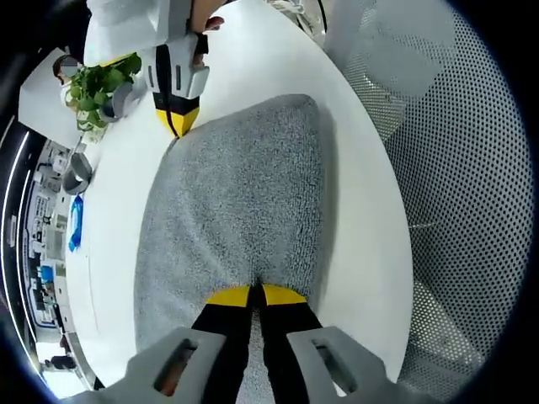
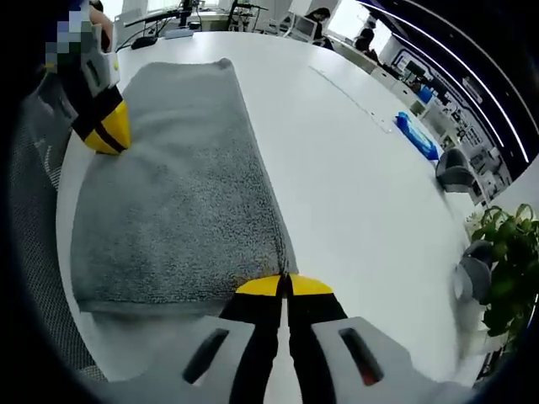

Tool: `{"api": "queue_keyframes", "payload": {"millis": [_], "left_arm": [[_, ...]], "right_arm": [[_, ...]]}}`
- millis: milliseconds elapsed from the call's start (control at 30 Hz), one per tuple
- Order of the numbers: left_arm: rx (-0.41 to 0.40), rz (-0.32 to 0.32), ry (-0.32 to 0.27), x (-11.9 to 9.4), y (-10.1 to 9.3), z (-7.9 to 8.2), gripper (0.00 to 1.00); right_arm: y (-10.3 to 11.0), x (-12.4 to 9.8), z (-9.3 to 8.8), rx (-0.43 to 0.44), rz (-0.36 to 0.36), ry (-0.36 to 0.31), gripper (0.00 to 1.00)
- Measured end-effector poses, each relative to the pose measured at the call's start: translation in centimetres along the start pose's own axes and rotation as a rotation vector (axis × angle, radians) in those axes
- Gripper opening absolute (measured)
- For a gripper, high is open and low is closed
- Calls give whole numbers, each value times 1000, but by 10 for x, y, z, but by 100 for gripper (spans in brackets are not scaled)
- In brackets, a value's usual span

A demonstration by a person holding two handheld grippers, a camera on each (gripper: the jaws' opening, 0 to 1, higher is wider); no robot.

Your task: Fold the towel on the table until its edges align and the towel forms a compact rectangular stack.

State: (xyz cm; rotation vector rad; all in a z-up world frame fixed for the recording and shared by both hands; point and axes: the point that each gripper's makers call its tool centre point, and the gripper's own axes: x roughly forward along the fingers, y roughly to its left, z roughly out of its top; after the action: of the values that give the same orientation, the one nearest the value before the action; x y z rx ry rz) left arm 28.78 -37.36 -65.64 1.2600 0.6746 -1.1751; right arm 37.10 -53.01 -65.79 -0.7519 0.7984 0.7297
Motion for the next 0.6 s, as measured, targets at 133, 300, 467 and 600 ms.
{"api": "queue_keyframes", "payload": {"millis": [133, 300, 467, 600], "left_arm": [[6, -5, 13, 0, 2, -5, 3], [8, -4, 21, 0, 4, -9, 3], [5, -1, 32, -1, 7, -15, 3], [-16, -5, 17, -1, 8, -17, 3]], "right_arm": [[4, -2, -1, 8, 5, -3, 0], [7, -3, -1, 28, 7, -13, 0], [12, -5, -1, 39, 7, -22, 0], [13, -6, -1, 43, 14, -31, 0]]}}
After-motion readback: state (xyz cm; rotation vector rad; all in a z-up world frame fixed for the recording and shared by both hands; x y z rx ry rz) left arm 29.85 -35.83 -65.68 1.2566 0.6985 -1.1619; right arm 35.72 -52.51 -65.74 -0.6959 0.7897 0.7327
